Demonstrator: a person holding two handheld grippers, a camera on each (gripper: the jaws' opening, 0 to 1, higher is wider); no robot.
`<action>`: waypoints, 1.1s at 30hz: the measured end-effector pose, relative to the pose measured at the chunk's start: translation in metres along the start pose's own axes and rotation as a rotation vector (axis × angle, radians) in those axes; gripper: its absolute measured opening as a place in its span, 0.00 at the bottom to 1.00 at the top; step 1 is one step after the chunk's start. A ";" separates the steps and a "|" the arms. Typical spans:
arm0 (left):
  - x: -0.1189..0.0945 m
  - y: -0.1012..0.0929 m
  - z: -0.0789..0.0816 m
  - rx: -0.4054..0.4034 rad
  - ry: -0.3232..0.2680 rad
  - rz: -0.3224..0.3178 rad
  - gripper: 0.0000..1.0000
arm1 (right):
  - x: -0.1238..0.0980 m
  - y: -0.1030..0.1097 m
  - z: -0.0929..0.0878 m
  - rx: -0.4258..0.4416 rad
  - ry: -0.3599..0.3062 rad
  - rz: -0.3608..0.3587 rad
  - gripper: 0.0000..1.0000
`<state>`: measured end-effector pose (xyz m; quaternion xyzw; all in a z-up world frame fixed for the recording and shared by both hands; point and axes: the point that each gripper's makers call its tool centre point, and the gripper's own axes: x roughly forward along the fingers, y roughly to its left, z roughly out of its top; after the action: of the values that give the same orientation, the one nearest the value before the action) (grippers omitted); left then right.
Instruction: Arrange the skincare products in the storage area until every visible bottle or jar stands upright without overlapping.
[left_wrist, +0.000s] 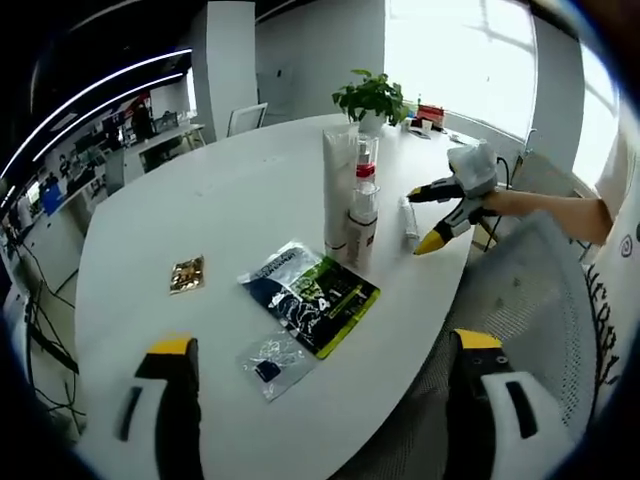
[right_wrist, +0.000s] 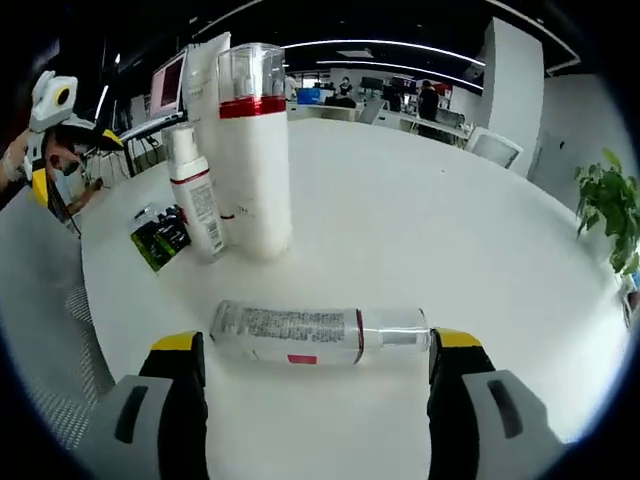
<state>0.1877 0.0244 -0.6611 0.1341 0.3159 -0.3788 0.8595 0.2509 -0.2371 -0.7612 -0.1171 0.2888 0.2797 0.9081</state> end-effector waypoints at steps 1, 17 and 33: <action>0.001 0.000 -0.001 0.000 -0.003 -0.008 0.99 | 0.002 0.001 -0.001 -0.002 -0.004 0.007 0.93; 0.048 -0.082 0.041 0.075 -0.026 -0.271 0.63 | -0.005 0.009 0.010 -0.114 -0.074 -0.008 0.83; 0.138 -0.144 0.074 0.185 -0.014 -0.348 0.27 | -0.013 0.018 0.007 -0.166 -0.072 -0.009 0.80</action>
<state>0.1859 -0.1862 -0.6922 0.1531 0.2921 -0.5500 0.7673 0.2347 -0.2252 -0.7489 -0.1831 0.2311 0.3025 0.9064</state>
